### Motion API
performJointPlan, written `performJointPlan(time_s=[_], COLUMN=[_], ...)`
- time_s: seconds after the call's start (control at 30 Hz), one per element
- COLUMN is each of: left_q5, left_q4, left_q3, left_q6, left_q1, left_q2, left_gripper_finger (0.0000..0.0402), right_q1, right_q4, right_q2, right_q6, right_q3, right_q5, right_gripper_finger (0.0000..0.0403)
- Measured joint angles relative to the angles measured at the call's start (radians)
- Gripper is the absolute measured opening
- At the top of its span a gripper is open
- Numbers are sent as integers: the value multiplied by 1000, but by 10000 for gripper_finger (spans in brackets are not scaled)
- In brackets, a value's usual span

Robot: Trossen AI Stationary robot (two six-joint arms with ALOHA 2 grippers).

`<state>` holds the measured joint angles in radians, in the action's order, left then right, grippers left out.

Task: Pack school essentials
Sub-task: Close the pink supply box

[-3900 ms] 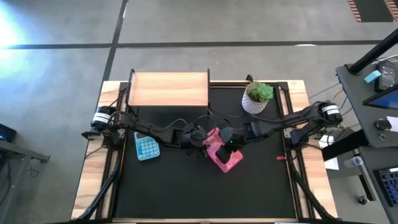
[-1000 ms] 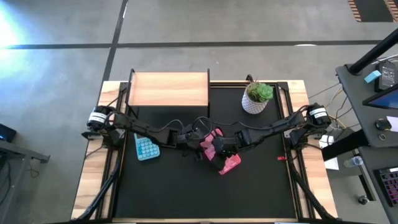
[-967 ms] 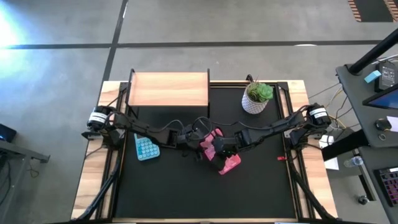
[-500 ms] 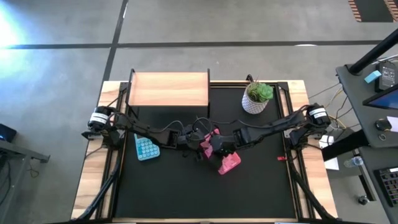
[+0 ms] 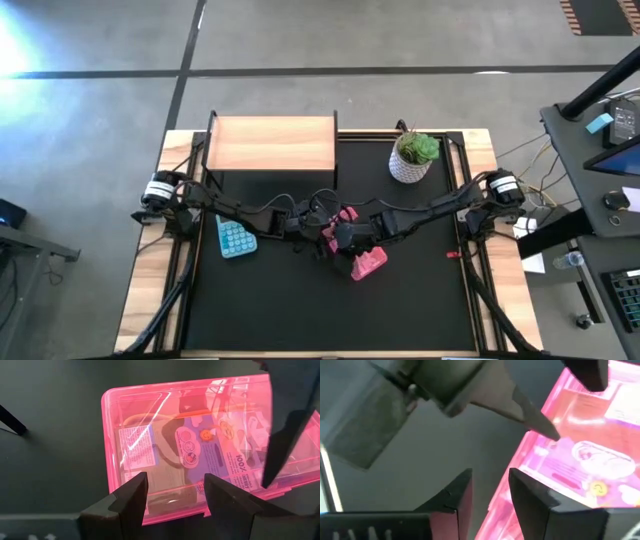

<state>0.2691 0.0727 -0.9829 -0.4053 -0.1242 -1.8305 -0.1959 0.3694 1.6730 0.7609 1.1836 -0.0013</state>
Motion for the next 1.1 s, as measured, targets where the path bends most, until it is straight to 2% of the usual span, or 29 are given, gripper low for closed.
performJointPlan(time_s=[0.4, 1.1], left_q5=[-1, 2], left_q4=[3, 54], left_q3=[0, 31], left_q6=[-1, 0], left_q1=[0, 0], left_q2=[0, 0], left_gripper_finger=[183, 183], right_q1=[0, 2], right_q4=[0, 1], right_q2=[0, -5], right_q6=[5, 51], right_q3=[-22, -103], right_q5=[4, 33], right_gripper_finger=[40, 36])
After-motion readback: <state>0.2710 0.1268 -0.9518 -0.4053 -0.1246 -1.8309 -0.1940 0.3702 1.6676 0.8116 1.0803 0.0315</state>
